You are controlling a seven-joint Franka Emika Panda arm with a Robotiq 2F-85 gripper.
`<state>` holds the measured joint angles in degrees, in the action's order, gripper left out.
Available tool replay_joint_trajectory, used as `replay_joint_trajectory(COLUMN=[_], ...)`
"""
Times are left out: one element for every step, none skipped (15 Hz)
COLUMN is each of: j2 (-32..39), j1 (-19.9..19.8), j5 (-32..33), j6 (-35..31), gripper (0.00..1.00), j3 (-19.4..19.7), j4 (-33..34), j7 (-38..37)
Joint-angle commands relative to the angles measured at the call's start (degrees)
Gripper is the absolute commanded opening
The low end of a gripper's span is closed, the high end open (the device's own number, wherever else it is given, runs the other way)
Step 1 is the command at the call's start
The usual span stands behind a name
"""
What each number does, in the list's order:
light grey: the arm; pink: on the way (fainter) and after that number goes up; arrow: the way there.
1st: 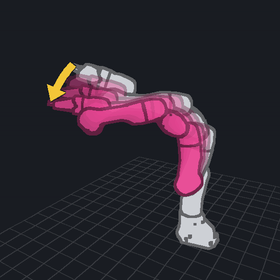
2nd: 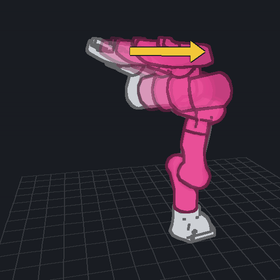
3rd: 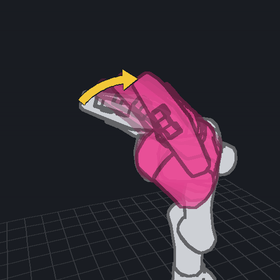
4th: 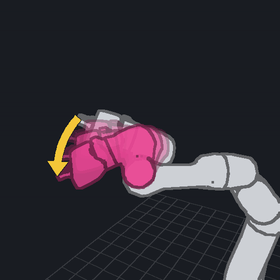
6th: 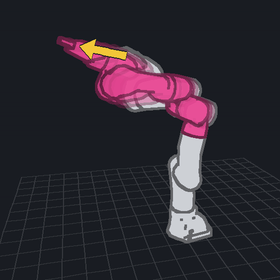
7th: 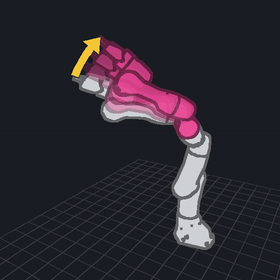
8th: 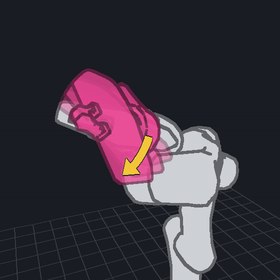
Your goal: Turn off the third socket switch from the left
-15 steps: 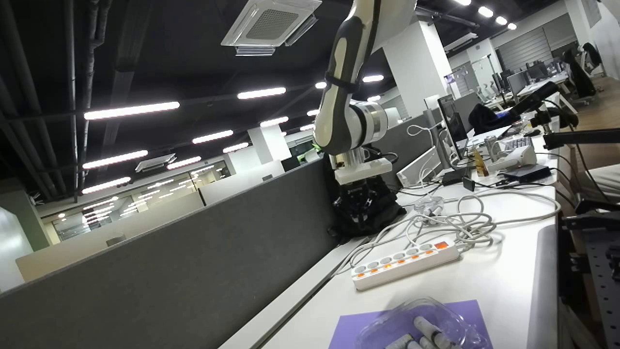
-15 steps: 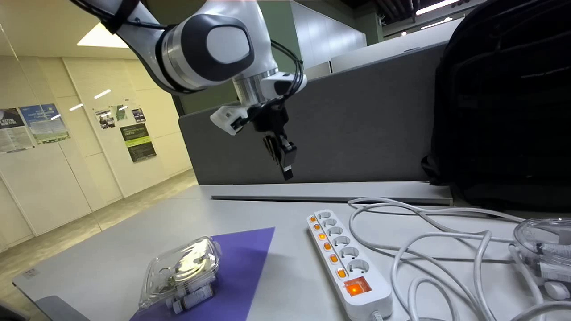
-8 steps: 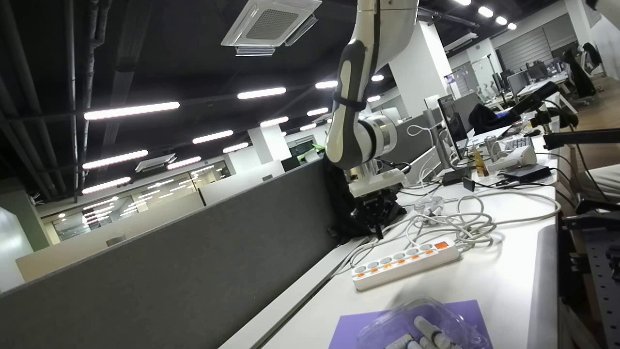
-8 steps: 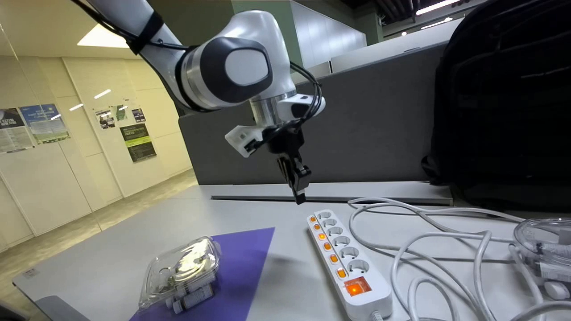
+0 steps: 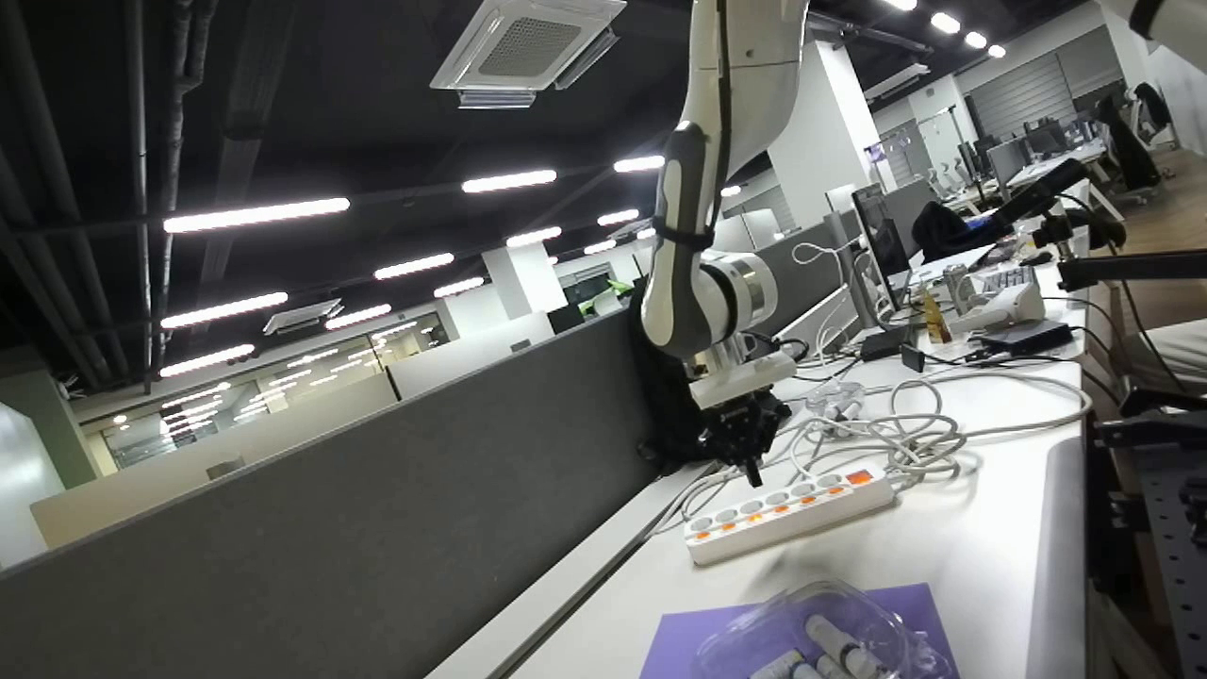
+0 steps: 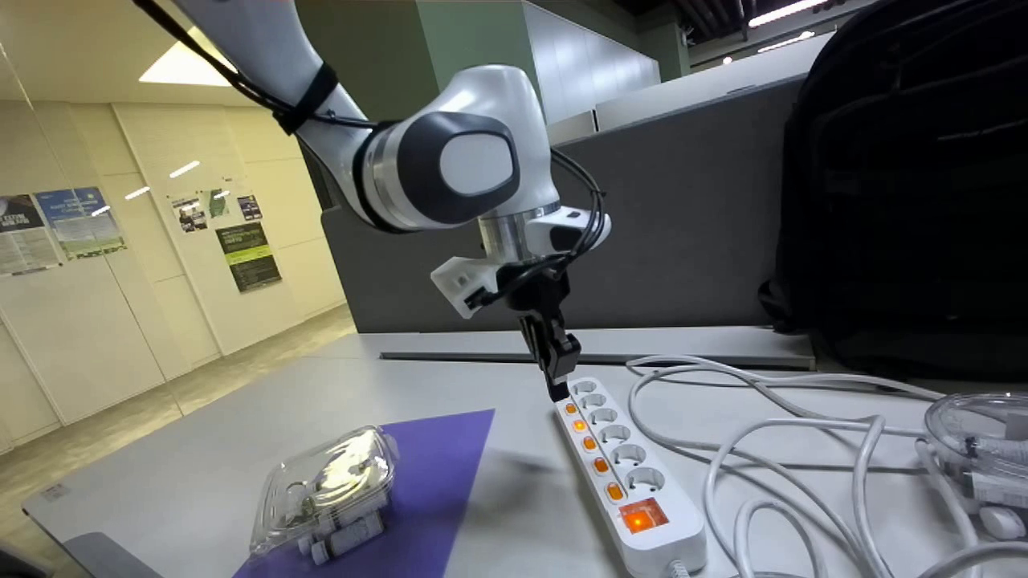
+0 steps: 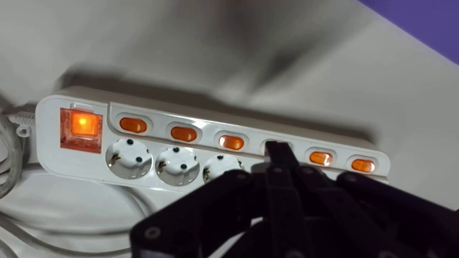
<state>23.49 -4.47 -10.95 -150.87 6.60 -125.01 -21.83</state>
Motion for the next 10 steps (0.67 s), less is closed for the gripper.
replay_joint_trajectory(j2=[3.07, 3.65, 4.22, 4.74, 5.27, 5.78, 6.34, 6.85, 7.36, 7.84], j1=[-0.13, -0.18, -0.18, -0.12, -0.13, -0.11, -0.05, -0.02, 0.02, -0.03], j5=[-2.18, -2.60, -3.03, -3.20, -3.51, -3.72, -3.72, -3.73, -3.73, -3.86], j6=[1.72, 1.68, 1.74, 1.68, 1.77, 1.84, 1.95, 1.95, 1.75, 1.58], gripper=[0.00, 0.00, 0.00, 0.00, 0.00, 0.00, 0.00, 0.00, 0.00, 0.00], j3=[0.03, -0.05, -0.08, -0.01, 0.01, 0.08, 0.22, 0.29, 0.35, 0.29], j4=[3.70, 4.19, 4.71, 5.25, 5.80, 6.30, 6.91, 7.35, 7.75, 8.13], j7=[-0.84, -0.71, -0.78, -0.92, -0.99, -1.10, -1.24, -1.29, -1.29, -1.16])
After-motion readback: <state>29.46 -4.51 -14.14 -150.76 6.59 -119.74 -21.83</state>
